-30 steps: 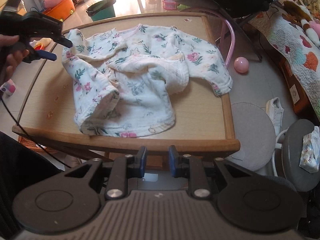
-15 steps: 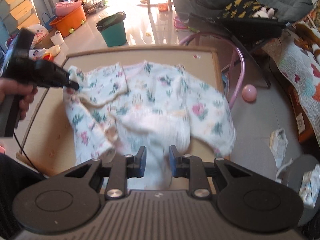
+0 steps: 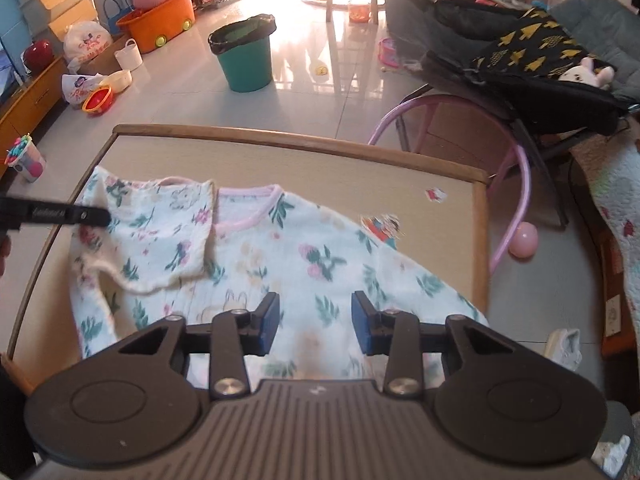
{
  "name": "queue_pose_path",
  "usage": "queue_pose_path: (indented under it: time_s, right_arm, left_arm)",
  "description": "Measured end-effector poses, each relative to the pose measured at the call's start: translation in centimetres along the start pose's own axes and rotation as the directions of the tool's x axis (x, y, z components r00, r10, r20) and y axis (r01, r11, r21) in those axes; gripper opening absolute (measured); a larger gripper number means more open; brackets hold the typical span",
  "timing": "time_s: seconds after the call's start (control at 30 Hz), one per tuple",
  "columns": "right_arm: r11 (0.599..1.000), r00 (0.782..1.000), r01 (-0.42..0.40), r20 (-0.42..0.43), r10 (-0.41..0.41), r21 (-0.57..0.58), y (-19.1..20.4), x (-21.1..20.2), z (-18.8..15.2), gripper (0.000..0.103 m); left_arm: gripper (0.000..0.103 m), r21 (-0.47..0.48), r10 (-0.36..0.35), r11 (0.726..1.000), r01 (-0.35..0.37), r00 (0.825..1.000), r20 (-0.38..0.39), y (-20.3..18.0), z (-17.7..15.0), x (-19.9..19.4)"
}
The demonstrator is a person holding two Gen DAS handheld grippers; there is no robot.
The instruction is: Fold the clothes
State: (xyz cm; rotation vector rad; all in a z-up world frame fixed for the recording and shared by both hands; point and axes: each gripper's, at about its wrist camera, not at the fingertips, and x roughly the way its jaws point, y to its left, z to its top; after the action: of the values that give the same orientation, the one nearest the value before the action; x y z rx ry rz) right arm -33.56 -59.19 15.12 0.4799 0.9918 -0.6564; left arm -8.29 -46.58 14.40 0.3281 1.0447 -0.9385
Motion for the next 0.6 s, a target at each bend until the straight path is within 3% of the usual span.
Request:
queue_pose_path:
  time_s: [0.23,0.43,0.6]
  right_arm:
    - [0.999,0.997,0.027,-0.071,-0.025,0.025,-0.1,4.9,3.8,0.043]
    - [0.998,0.986,0.069,-0.151,-0.068,0.002,1.4,7.0,3.6,0.044]
    - [0.997,0.989,0.073,-0.127,-0.072,0.005,1.7,6.7,3.2,0.043]
  left_arm:
    - [0.009,-0.006,-0.017,1.0,0.017,1.0,-0.003,0.0,-0.3,0.6]
    - [0.01,-0.015,-0.032,0.999,0.032,0.999,-0.007,0.0,-0.2,0.9]
    - [0.01,-0.018,-0.043,0.999,0.043,0.999,-0.007,-0.1,0.0,1.1]
